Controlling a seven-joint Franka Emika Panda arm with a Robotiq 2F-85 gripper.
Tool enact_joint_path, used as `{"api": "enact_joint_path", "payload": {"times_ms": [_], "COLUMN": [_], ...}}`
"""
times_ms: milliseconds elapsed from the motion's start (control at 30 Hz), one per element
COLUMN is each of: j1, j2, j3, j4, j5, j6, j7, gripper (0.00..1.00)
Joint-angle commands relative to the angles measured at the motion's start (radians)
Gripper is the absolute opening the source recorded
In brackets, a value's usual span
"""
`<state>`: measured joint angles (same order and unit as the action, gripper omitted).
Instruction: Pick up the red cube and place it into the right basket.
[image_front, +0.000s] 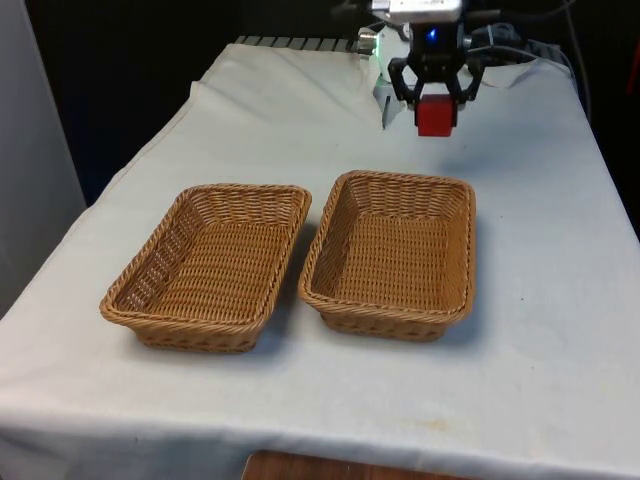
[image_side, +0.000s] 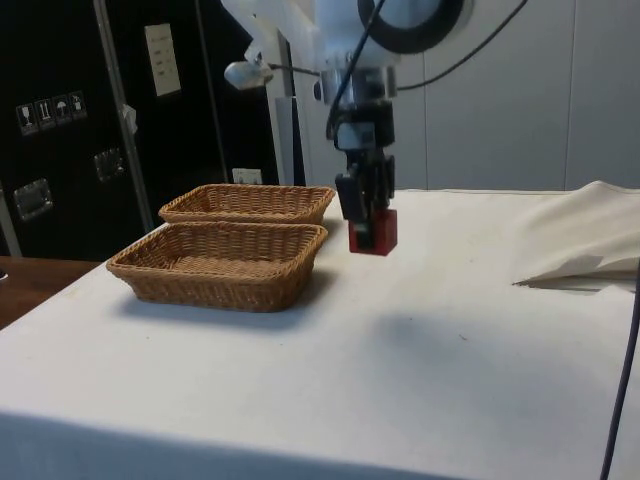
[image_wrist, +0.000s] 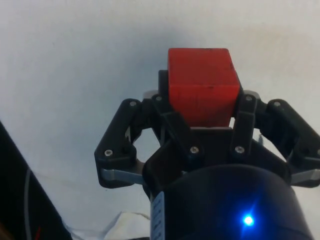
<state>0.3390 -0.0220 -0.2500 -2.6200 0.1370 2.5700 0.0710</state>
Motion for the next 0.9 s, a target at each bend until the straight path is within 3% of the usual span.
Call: {"api": "enact_joint_path", "payload": {"times_ms": [0,267,300,567,633,867], "j1": [-0.005,-0.003,-0.008,-0.008,-0.013,-0.017], "j2": [-0.012,-0.046,-0.039,-0.017,0.006,0.049], "j3": [-0.006,-0.031,-0.035,-0.061,-0.072,-0.099], "j4": [0.010,0.057,0.074,0.139,0.176,0.229], "j5": [-0.023,-0.033,-0.047,-0.055,-0.066,-0.064], "j6": [-0.024,-0.098,-0.118,-0.175,-0.209,-0.234], "j7": [0.010,0.000,0.003,-0.010,-0.018,-0.048], "gripper": [0.01,0.01,0.01,0.01,0.01,0.01]}}
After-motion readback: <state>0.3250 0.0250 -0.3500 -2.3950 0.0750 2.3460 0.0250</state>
